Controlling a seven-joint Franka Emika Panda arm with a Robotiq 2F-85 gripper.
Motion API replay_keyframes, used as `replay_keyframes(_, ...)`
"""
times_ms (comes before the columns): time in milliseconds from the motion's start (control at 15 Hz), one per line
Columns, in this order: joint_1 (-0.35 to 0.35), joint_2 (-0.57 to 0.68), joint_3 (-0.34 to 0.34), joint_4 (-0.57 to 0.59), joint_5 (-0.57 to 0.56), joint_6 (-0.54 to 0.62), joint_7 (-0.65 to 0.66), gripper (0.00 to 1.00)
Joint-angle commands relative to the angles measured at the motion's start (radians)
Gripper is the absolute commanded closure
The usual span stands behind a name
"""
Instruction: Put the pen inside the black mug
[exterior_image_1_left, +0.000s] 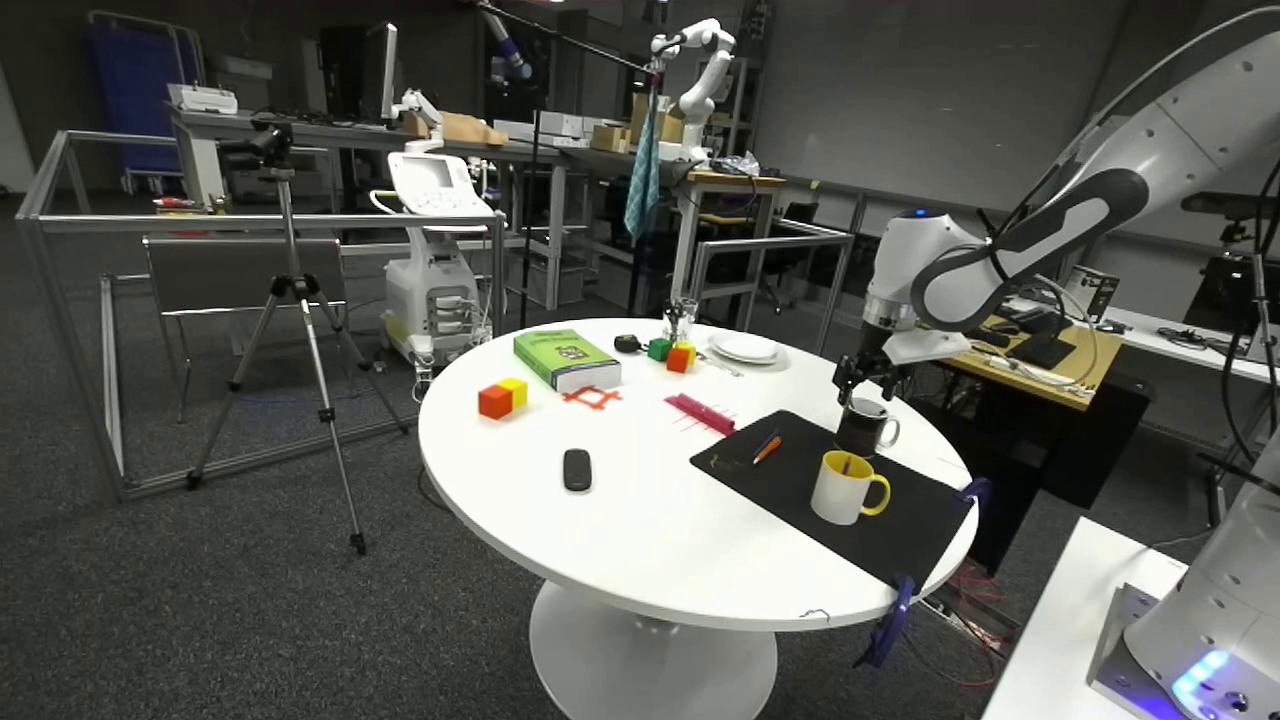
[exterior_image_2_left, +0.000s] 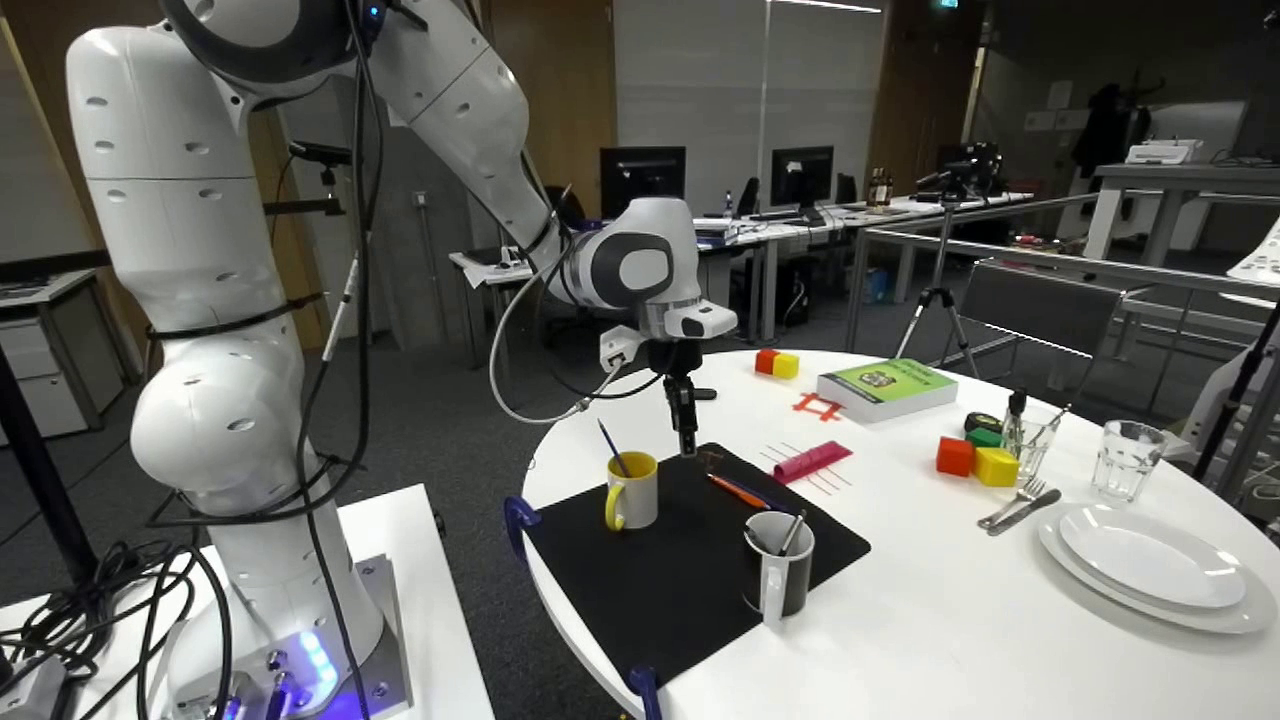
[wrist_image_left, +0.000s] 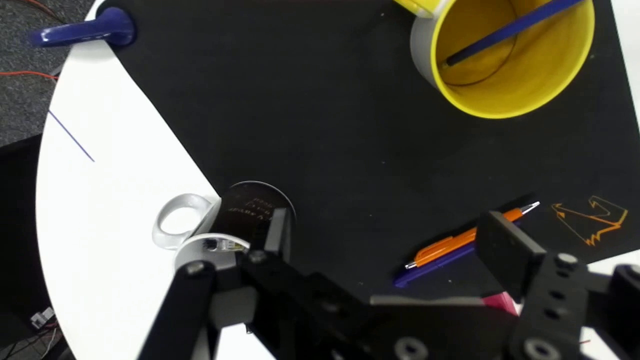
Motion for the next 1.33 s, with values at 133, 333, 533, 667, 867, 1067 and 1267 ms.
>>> replay_keyframes(133,-0.001,-0.096,-0.015,-0.013,-0.038,-0.095,-0.170,0.00)
replay_keyframes(333,-0.009,-0.122,-0.016,-0.021,-0.118,-0.093,-0.228,0.00)
replay_keyframes(533,-0.014,-0.139,-0.019,-0.030,-0.204,-0.074,-0.259,0.00)
replay_keyframes(667,-0.017,-0.151,-0.021,-0.038,-0.259,-0.063,-0.279,0.00)
replay_keyframes(867,-0.020,-0.168,-0.024,-0.048,-0.307,-0.043,-0.295,0.00)
replay_keyframes(1067,-0.014,-0.124,-0.015,-0.012,-0.282,-0.057,-0.278,0.00)
replay_keyframes(1267,-0.015,-0.131,-0.014,-0.016,-0.282,-0.055,-0.290,0.00)
